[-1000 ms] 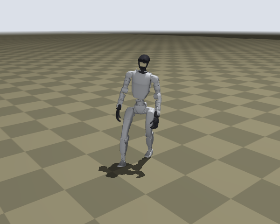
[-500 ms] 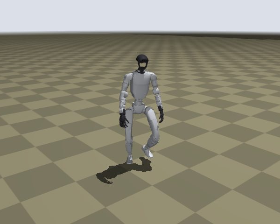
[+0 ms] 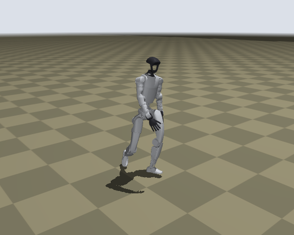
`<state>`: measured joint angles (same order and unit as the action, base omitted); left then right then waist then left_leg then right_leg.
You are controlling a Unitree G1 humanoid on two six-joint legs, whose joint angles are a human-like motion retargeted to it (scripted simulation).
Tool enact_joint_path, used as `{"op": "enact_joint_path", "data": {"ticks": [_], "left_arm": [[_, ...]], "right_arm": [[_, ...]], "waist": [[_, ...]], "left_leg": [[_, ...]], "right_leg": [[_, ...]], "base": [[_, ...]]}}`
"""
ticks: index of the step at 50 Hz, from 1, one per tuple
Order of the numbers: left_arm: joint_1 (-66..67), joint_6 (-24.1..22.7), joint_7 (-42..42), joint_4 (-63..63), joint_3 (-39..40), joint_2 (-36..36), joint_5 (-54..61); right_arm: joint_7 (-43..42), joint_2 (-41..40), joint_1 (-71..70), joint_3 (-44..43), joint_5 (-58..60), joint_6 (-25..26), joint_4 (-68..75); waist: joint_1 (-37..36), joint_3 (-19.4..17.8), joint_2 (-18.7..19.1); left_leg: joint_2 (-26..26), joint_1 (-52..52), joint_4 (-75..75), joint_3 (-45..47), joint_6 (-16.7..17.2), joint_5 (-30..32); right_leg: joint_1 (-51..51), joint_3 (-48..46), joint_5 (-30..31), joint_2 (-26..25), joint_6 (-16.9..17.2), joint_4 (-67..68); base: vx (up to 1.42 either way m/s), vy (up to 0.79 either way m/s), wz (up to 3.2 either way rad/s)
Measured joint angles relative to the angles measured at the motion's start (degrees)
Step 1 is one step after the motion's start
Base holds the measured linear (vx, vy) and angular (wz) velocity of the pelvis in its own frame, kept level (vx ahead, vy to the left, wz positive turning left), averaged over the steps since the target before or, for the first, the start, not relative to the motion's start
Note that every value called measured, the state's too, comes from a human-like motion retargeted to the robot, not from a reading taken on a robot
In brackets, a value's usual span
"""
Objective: Walk
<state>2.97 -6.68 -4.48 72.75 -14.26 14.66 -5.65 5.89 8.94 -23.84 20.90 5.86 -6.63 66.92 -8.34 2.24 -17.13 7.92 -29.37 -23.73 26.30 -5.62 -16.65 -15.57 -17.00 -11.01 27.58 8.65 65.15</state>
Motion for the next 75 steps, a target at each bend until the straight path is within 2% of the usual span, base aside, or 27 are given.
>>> {"op": "enact_joint_path", "data": {"ticks": [2, 4, 5, 7, 11, 15, 17, 20, 23, 25, 28, 30, 32, 35, 38, 40, 43, 48, 53, 55, 61, 66, 70, 73, 75], "left_arm": [[-0.3, 0.0, 0.6, -1.1, -0.4, 0.2, 0.5], [-1.6, 0.2, 1.6, -2.7, -0.6, 1.1, 1.0], [-2.8, 0.5, 2.2, -3.6, -0.6, 1.8, 1.3], [-4.0, 0.4, 3.9, -5.2, -1.0, 2.3, 1.6], [-9.0, 0.8, 7.6, -8.7, -0.9, 3.9, 2.5], [-13.9, 0.3, 10.3, -12.5, -0.7, 4.8, 3.0], [-15.6, -0.4, 11.4, -14.3, -0.9, 4.9, 3.0], [-18.5, -1.4, 12.4, -16.2, -1.2, 4.8, 2.7], [-20.0, -2.3, 12.9, -17.1, -1.8, 4.1, 1.8], [-19.7, -2.6, 13.1, -17.2, -2.2, 3.4, 1.2], [-19.1, -2.5, 13.0, -16.0, -2.8, 2.3, 0.1], [-17.4, -2.1, 12.9, -14.8, -3.2, 1.3, -0.5], [-15.5, -1.4, 12.4, -12.6, -3.4, 0.2, -0.9], [-13.5, -0.3, 10.9, -8.0, -3.5, -1.3, -0.9], [-11.1, 0.3, 9.1, -3.8, -2.8, -2.4, -0.3], [-9.7, 0.7, 8.0, -2.1, -2.3, -2.7, -0.2], [-8.8, 1.3, 7.3, -1.4, -1.8, -2.2, -0.3], [-7.8, 1.3, 7.9, -1.9, -1.0, -1.1, -0.4], [-6.3, 1.0, 9.0, -2.4, 0.4, -1.4, 0.1], [-5.7, 1.1, 9.3, -2.2, 0.8, -2.0, 0.4], [-4.6, 1.8, 8.8, 0.1, 1.5, -4.1, 0.6], [-3.3, 2.5, 8.0, 2.2, 1.6, -5.5, 1.3], [-3.6, 3.4, 6.8, 3.9, 1.7, -5.8, 2.3], [-4.4, 3.9, 5.9, 4.5, 1.3, -5.5, 3.2], [-6.1, 4.3, 5.0, 4.5, 1.3, -4.5, 3.7]], "right_arm": [[0.9, -0.3, 1.7, 0.3, -0.6, 0.1, -0.1], [1.8, -0.3, 2.5, 0.4, -1.3, 0.4, -0.2], [2.2, -0.1, 2.4, 0.4, -1.8, 0.6, -0.3], [2.0, 0.0, 4.1, 0.4, -2.1, 0.7, -0.1], [1.0, 1.1, 5.5, 0.0, -2.5, 0.7, -0.2], [-0.6, 2.3, 7.2, -1.4, -2.8, 0.7, -0.7], [-1.3, 2.5, 8.5, -2.3, -3.2, 0.8, -0.9], [-2.5, 3.1, 9.5, -3.8, -3.8, 1.2, -0.9], [-3.4, 3.5, 10.5, -5.2, -3.7, 1.7, -0.5], [-3.9, 3.4, 11.7, -6.0, -3.4, 2.0, 0.1], [-4.3, 3.3, 13.1, -7.4, -2.8, 2.8, 1.9], [-4.5, 3.0, 14.4, -7.9, -2.4, 3.2, 3.1], [-4.3, 3.0, 15.6, -8.5, -2.0, 3.6, 4.7], [-3.3, 4.0, 16.0, -9.2, -1.7, 3.7, 7.3], [-2.8, 5.6, 15.8, -8.7, -2.4, 3.2, 8.1], [-3.2, 6.9, 15.5, -8.3, -3.0, 2.7, 7.5], [-4.9, 9.1, 14.1, -8.2, -3.7, 2.2, 6.2], [-8.3, 12.1, 10.5, -8.2, -4.5, 1.6, 4.5], [-10.4, 13.7, 6.5, -7.8, -5.1, 0.8, 2.9], [-10.8, 13.9, 5.0, -7.6, -5.1, 0.5, 2.2], [-10.4, 12.9, 1.4, -5.9, -3.6, 0.1, 0.2], [-9.0, 10.1, 1.5, -4.1, -3.2, 0.0, -1.4], [-6.9, 7.2, 2.8, -2.7, -2.8, 0.4, -1.8], [-4.7, 5.4, 4.3, -1.3, -2.5, 1.2, -1.3], [-2.6, 4.3, 4.2, -0.6, -2.7, 2.0, -0.6]], "waist": [[1.9, -0.4, -1.6], [3.6, -1.3, -2.5], [4.2, -2.2, -2.7], [6.0, -2.6, -3.5], [8.4, -4.8, -1.1], [10.3, -7.4, 1.7], [11.4, -8.1, 2.3], [12.0, -8.7, 5.4], [12.1, -8.6, 7.8], [12.4, -8.7, 7.6], [12.0, -8.7, 8.6], [11.2, -8.8, 8.9], [10.4, -8.9, 9.6], [10.8, -10.2, 13.2], [10.4, -10.7, 18.8], [9.4, -10.2, 21.8], [7.7, -8.8, 23.1], [4.7, -7.1, 22.1], [2.2, -7.4, 20.8], [1.6, -7.6, 20.2], [1.3, -7.5, 17.4], [1.2, -5.8, 14.8], [1.4, -4.7, 11.9], [2.8, -4.6, 9.1], [4.5, -5.5, 5.5]], "left_leg": [[3.5, 1.8, -0.5, -1.8, -1.0, -1.1], [7.0, 5.8, 2.9, -4.3, -1.7, -0.9], [9.0, 9.4, 7.4, -5.9, -2.0, 0.3], [11.2, 11.9, 7.5, -8.5, -2.0, -0.6], [11.5, 20.5, 13.1, -15.3, -1.1, -1.0], [9.9, 28.0, 17.3, -21.7, -0.3, -1.8], [9.6, 30.2, 17.5, -24.6, -0.1, -2.7], [6.5, 33.5, 19.9, -28.5, 0.5, -3.0], [4.1, 34.8, 19.3, -31.3, 1.0, -4.1], [4.3, 35.8, 17.5, -33.0, 1.1, -5.2], [3.5, 36.4, 12.9, -34.8, 1.7, -8.2], [3.7, 36.3, 8.6, -34.0, 2.0, -10.1], [4.2, 35.5, 1.5, -34.4, 2.3, -12.9], [1.4, 32.1, -15.9, -34.7, 5.5, -15.0], [-4.4, 25.4, -34.5, -34.2, 11.0, -9.4], [-8.0, 19.7, -44.4, -33.0, 13.4, -3.9], [-12.5, 10.1, -54.3, -28.8, 12.4, 0.6], [-16.1, -2.8, -57.8, -21.5, 8.2, -3.2], [-15.3, -8.6, -45.3, -17.6, 7.8, -6.3], [-14.5, -9.4, -37.6, -16.8, 7.9, -5.8], [-10.0, -7.6, -12.4, -15.2, 8.5, 1.0], [-8.7, -8.0, -10.9, -13.6, 7.0, 1.8], [-7.3, -6.2, -13.0, -12.1, 4.3, 0.6], [-4.4, -3.5, -13.4, -11.5, 2.2, -1.6], [0.5, 1.6, -6.9, -10.6, 0.5, -0.4]], "right_leg": [[-2.5, 2.8, 4.3, 2.9, -0.3, 7.2], [-5.6, 6.3, 5.3, 4.4, -0.9, 12.7], [-7.2, 8.2, 5.0, 4.5, -1.2, 14.6], [-10.0, 9.7, 0.3, 5.6, -2.6, 17.4], [-15.2, 10.7, -7.6, 2.0, -4.6, 14.2], [-19.8, 11.9, -9.1, -3.7, -4.3, 4.0], [-22.3, 14.0, -7.1, -6.6, -2.7, -1.9], [-24.9, 16.7, -0.5, -13.7, 0.3, -13.9], [-26.6, 20.9, 9.0, -19.7, 4.5, -25.5], [-28.3, 24.5, 14.2, -22.2, 6.3, -27.3], [-28.7, 26.1, 19.4, -25.3, 6.3, -28.2], [-28.9, 27.0, 20.2, -26.0, 6.3, -25.4], [-28.4, 27.3, 17.0, -25.3, 6.0, -21.5], [-25.7, 22.4, 9.0, -24.4, 2.2, -15.7], [-23.3, 16.4, 3.2, -26.7, -2.1, -13.4], [-22.1, 13.4, 0.0, -27.9, -4.8, -13.4], [-20.6, 10.8, -4.1, -27.2, -7.0, -14.1], [-16.5, 7.6, -9.4, -24.0, -7.9, -15.9], [-9.8, 5.5, -13.4, -22.1, -7.5, -18.6], [-6.9, 4.8, -14.7, -21.5, -7.3, -20.2], [0.3, 3.4, -18.0, -19.3, -6.6, -23.8], [2.0, 3.5, -21.4, -17.4, -6.4, -19.3], [2.5, 3.0, -20.1, -14.1, -6.2, -13.3], [0.5, 4.8, -14.8, -10.2, -5.1, -3.9], [-2.8, 7.7, -8.9, -5.3, -3.9, 4.6]], "base": [[0.48, 0.1, 1.31], [0.49, 0.1, 1.09], [0.5, 0.07, 1.02], [0.5, 0.02, 1.11], [0.51, 0.0, 0.91], [0.49, -0.02, 1.0], [0.46, -0.03, 1.1], [0.46, -0.03, 0.91], [0.44, -0.06, 0.83], [0.45, -0.14, 0.85], [0.51, -0.17, 0.74], [0.52, -0.09, 0.54], [0.54, -0.02, 0.66], [0.52, -0.09, 0.99], [0.43, -0.14, 0.74], [0.4, -0.14, 0.61], [0.39, -0.15, 0.73], [0.4, -0.15, 0.75], [0.44, -0.1, 0.5], [0.47, -0.07, 0.41], [0.47, -0.03, 0.34], [0.45, 0.03, 0.04], [0.45, 0.07, -0.04], [0.43, 0.1, 0.28], [0.42, 0.12, 0.47]]}}
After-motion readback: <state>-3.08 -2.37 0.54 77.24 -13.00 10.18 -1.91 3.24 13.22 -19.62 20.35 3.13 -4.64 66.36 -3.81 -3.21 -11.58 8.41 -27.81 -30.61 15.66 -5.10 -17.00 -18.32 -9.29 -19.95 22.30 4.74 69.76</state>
